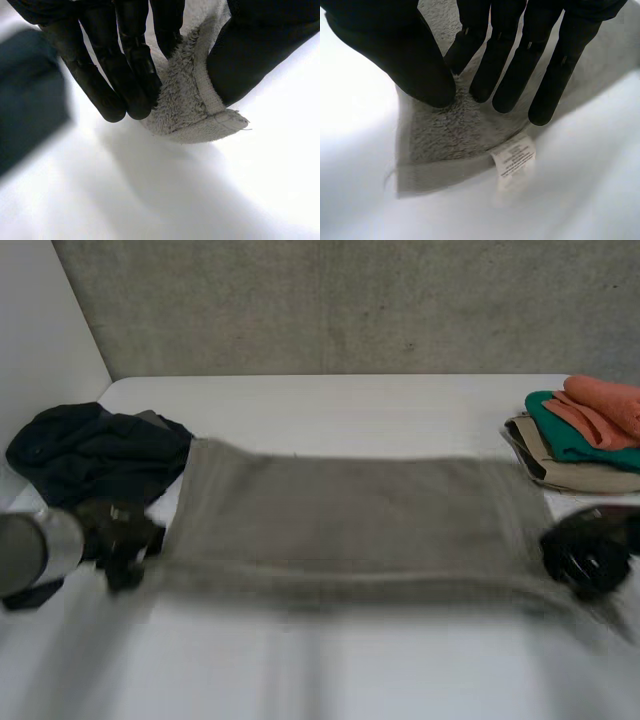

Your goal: Fold the laundry.

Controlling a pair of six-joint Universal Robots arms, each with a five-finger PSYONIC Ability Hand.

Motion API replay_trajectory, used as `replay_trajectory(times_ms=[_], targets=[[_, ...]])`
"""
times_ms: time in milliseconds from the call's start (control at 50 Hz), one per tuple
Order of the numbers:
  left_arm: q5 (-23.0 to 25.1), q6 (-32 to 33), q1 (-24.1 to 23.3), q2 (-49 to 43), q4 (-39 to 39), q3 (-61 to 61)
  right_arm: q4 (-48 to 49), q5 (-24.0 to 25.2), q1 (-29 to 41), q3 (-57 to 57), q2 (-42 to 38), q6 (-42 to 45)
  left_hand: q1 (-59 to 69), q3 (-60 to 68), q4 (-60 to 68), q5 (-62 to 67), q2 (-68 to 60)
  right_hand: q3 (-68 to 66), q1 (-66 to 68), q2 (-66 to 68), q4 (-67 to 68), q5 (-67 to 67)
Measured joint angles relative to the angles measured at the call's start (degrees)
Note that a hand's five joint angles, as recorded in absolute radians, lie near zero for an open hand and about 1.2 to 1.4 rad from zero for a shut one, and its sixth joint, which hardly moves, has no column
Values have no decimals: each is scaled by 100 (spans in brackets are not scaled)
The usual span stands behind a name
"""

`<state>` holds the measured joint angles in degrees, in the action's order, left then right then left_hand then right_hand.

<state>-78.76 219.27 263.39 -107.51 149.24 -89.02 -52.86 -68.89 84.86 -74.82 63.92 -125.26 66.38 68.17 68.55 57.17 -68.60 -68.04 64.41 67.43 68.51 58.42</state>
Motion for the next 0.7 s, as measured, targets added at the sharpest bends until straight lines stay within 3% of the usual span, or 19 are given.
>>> replay_trajectory(times_ms=[80,160,280,500,700], targets=[[76,437,122,86,-511,-467,-653,-38,-220,-428,338,889,0,0,0,0,0,-8,0,0,1,0],[82,614,114,-167,-501,-524,-570,-108,-204,-618,315,1185,0,0,0,0,0,-9,0,0,1,0],[-49,425,-125,-698,-154,82,137,-188,21,-369,-68,850,-15,7,0,0,0,-8,0,0,1,2],[-391,-699,-831,-1867,713,2380,1692,-239,451,721,-900,-103,-15,7,0,0,0,-8,0,0,1,35],[-887,-786,-1272,-3019,882,4111,2564,-323,595,1202,-1310,-183,-15,7,0,0,-1,-9,0,0,1,35]])
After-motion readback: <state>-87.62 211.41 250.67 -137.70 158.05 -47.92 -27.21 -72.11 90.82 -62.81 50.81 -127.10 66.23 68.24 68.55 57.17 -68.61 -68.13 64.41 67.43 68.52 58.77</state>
